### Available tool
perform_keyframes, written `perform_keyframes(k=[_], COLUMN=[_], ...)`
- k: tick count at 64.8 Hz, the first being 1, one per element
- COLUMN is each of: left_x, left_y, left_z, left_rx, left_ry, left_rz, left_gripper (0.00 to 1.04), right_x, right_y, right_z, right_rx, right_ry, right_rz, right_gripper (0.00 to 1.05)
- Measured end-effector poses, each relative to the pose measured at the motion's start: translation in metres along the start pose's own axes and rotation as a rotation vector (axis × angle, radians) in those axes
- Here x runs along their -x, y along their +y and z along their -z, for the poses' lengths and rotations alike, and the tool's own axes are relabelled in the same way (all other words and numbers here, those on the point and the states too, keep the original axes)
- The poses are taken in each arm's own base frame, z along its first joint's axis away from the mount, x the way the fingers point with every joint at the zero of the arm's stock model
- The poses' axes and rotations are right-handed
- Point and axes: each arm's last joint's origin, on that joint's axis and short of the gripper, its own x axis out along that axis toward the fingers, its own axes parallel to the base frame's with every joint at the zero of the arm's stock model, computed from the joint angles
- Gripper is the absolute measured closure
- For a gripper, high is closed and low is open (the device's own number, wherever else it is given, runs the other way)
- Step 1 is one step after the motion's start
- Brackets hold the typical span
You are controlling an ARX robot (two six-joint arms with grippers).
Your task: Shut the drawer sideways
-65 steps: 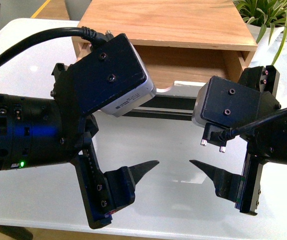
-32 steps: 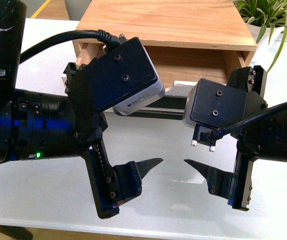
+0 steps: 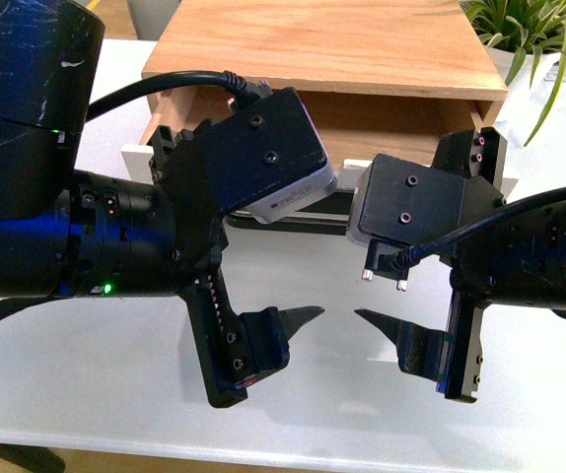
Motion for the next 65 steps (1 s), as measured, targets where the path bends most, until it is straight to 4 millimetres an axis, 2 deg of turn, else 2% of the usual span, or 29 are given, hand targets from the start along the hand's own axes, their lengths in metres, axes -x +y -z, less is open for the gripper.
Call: perform_keyframes(k=[65], left_x=[-0.022], left_y=[0.017], left_z=[0.011], left_rx=[0.006], left_ry=[0.064], left_rz=[0.018], left_gripper=[0.09], right_x=[-0.01], right_y=[-0.003], right_z=[-0.002], right_rx=[0.014], right_ry=[0.001], right_rz=[-0.02], right_gripper=[0.09])
